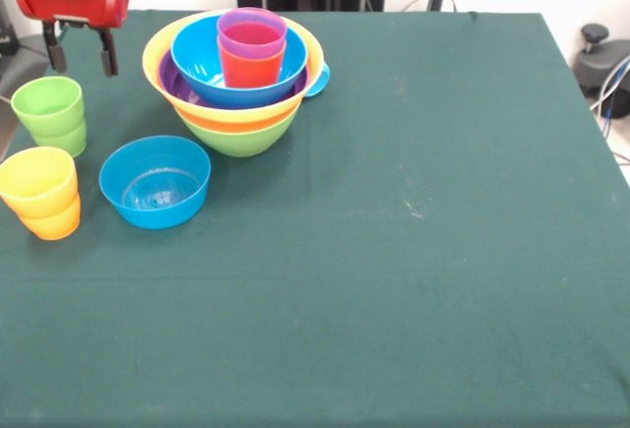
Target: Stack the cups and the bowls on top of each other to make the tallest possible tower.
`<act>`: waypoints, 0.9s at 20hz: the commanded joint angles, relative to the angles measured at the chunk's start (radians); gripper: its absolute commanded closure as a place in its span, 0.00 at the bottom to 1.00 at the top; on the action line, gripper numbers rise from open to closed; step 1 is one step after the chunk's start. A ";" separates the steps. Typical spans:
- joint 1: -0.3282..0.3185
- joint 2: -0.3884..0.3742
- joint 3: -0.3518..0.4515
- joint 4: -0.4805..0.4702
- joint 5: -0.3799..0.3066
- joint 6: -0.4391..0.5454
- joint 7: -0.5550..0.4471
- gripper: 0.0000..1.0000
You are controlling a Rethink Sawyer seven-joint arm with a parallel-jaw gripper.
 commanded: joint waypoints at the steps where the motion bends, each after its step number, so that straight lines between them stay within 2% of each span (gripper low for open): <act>1: -0.001 0.048 0.068 0.049 -0.094 -0.032 -0.169 0.00; 9: -0.013 0.071 0.081 0.021 -0.108 -0.034 -0.190 0.00; 18: 0.006 0.086 0.071 0.009 -0.133 -0.045 -0.146 0.00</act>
